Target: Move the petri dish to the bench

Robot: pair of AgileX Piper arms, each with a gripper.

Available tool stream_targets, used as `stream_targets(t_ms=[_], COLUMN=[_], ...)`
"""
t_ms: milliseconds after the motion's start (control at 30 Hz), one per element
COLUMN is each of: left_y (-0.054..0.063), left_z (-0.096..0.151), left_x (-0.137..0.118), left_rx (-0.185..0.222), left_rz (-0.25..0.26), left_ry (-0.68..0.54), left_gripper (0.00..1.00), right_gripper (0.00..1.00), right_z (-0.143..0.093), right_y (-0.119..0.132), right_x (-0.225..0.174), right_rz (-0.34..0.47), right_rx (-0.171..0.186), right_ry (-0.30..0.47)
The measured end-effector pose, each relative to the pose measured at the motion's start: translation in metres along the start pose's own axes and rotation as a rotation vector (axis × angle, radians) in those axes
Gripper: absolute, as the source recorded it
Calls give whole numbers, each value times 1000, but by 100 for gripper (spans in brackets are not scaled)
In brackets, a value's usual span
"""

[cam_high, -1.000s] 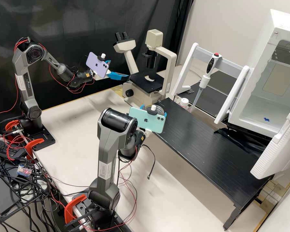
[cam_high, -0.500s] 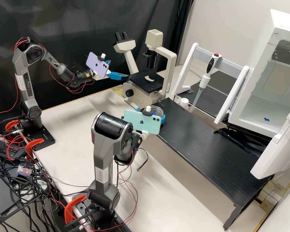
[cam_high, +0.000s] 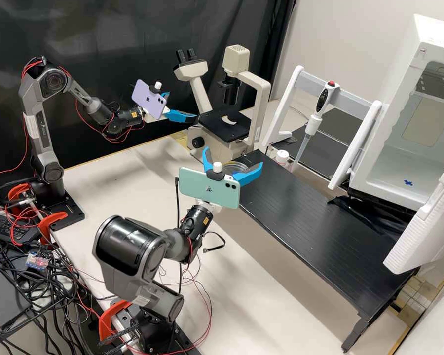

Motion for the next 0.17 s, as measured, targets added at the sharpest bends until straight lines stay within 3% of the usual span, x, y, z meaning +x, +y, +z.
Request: stream_targets(t_ms=[167], left_y=[0], left_z=[0], left_x=[0], left_rx=[0], left_rz=[0], left_ry=[0], left_gripper=[100], right_gripper=[100], right_z=[7], right_y=[11], right_x=[-1], right_rz=[64], right_rx=[70], right_ry=[-40])
